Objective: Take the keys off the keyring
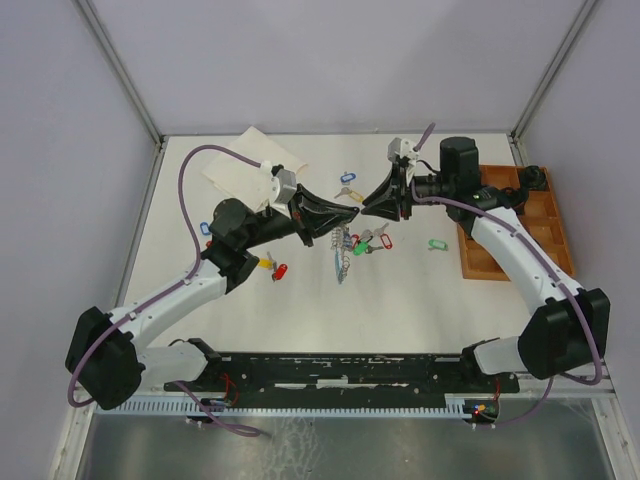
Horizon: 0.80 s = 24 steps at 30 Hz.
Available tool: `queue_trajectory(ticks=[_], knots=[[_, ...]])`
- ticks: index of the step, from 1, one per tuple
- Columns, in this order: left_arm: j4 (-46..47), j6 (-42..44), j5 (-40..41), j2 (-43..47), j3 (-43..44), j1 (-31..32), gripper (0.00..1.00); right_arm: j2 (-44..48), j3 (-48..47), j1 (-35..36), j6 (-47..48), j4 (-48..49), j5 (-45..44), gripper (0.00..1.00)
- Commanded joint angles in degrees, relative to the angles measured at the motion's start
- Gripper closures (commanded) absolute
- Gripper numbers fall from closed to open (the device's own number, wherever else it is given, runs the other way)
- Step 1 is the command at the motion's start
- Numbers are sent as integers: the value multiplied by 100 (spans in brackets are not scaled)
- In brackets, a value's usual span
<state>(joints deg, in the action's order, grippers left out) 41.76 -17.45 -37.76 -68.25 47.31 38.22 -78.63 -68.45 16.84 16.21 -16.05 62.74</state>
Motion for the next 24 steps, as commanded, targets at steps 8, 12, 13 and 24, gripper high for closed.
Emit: queue_trajectory(ticks=[8,12,13,24], knots=[[509,-361,-261,-78,125,-29,97,-593,-661,-85,-358,551,1135,67],[521,-405,-356,-148,141,-32,97,-717,-786,-87,-34,239,1245,67],[532,-422,-369,-164,141,-33,97,-749,-823,-91,22,174,1241,66],[574,-547,-549,-309,199,-20,97,-1229,-1281,-50,877,-543,1636,66]])
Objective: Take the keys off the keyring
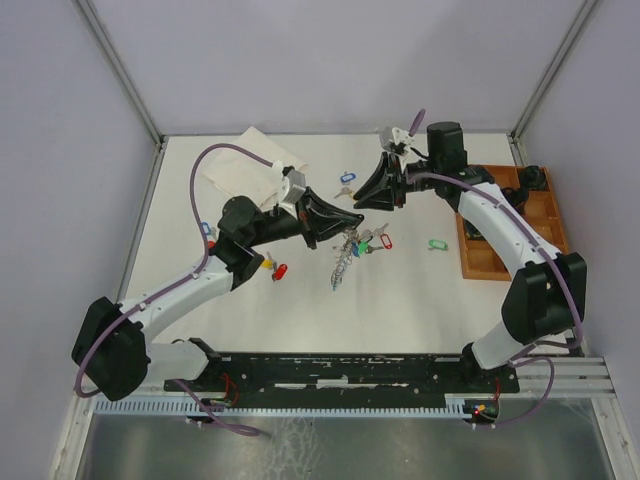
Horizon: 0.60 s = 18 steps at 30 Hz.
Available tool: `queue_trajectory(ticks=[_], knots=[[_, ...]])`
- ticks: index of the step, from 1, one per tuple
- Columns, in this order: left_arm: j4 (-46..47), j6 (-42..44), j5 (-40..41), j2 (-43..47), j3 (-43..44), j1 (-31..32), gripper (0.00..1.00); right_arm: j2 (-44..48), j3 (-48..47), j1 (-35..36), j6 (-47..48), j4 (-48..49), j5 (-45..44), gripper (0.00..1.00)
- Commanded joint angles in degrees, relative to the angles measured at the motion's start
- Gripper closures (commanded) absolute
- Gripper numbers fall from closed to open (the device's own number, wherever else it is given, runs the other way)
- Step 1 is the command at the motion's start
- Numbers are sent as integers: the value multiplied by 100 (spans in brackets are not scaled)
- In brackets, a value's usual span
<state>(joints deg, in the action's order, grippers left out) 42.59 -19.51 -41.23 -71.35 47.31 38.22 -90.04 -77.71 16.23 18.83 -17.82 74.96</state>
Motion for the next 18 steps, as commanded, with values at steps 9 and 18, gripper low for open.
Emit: queue_trajectory(ticks=[9,18], knots=[[536,-446,-336,-96,230,1,97,-259,-720,158,2548,-2210,384,66],[553,-462,-375,-107,234,27,97,-871,-1763,382,6041,-5811,452,66]])
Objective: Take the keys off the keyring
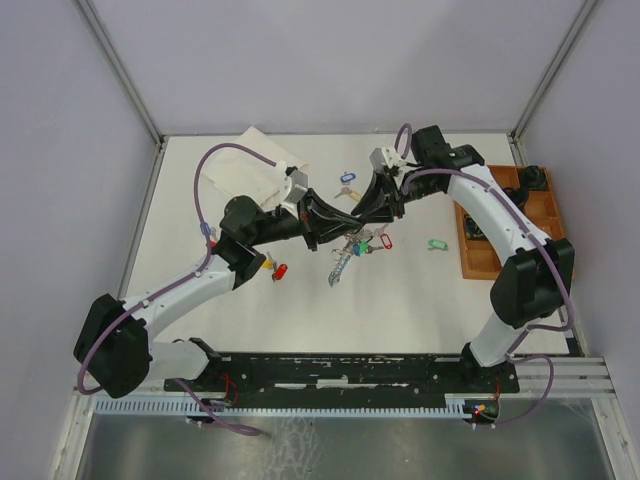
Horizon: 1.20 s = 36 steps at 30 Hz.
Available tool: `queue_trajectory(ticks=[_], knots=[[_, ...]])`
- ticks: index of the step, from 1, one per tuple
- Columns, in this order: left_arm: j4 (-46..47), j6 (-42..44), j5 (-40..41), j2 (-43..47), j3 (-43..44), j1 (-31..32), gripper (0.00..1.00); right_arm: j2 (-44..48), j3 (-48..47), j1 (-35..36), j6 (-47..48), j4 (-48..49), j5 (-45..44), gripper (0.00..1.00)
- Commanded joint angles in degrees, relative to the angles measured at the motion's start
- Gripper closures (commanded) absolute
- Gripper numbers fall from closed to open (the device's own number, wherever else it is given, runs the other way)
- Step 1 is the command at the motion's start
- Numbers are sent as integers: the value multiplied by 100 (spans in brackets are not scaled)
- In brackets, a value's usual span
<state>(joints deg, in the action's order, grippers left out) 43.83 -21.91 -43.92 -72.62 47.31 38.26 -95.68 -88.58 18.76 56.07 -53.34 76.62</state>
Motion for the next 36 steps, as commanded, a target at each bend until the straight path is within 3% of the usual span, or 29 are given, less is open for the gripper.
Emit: queue_trajectory(ticks=[1,4,25,27,29,33,36], knots=[[432,-233,-108,13,233,23,97,-448,-875,150,2881,-3010,283,66],[458,-258,-123,11,225,40,97,-936,-1475,162,4399,-4709,304,67],[206,-15,-112,62,266,50,97,-14,-670,131,4670,-4681,-53,68],[143,55,-108,101,266,49,97,101,-650,74,4223,-4460,-115,68],[37,182,-108,136,261,54,97,357,-532,34,3178,-3727,-366,68],[-181,446,-107,206,222,49,97,1434,559,44,-457,110,-1493,65],[-273,619,-154,246,208,58,97,2022,907,35,-1039,762,-1807,52]])
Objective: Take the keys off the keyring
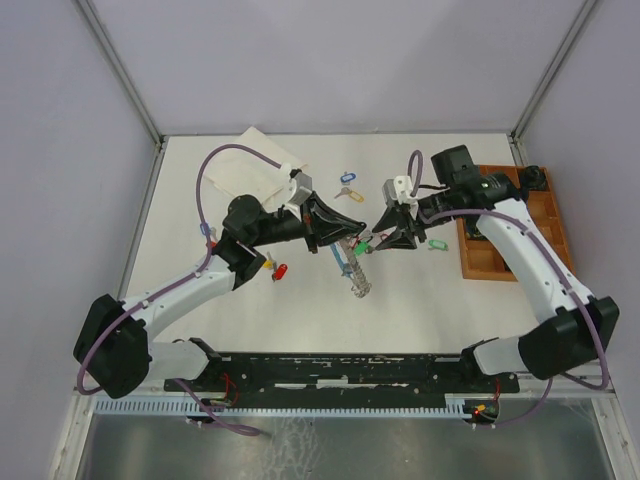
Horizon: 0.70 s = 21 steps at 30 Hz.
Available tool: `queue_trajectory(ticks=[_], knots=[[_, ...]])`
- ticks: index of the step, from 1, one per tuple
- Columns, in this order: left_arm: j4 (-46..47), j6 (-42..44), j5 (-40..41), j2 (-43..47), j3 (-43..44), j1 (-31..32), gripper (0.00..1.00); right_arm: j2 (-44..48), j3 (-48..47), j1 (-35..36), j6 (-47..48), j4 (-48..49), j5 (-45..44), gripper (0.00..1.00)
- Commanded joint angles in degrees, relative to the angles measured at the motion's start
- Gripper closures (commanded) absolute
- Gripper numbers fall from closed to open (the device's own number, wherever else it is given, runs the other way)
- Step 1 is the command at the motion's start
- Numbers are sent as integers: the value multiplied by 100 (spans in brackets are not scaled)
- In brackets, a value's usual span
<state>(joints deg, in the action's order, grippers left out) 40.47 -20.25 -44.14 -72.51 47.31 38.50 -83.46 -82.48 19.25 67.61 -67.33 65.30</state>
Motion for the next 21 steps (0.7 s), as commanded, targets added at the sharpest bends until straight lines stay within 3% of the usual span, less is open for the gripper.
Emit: queue_trajectory(ticks=[1,3,9,13,21], knots=[[38,504,-163,237,202,35,97,878,292,-15,-1991,1994,-507,49],[23,590,-246,239,205,35,97,976,415,-17,-1645,1896,-78,45],[50,664,-540,229,211,46,97,1053,1170,9,-3269,3753,545,47],[268,549,-712,184,207,74,97,1062,1676,60,-3670,4703,568,50],[428,468,-942,-27,356,181,97,988,1787,257,-3088,4481,1073,55]])
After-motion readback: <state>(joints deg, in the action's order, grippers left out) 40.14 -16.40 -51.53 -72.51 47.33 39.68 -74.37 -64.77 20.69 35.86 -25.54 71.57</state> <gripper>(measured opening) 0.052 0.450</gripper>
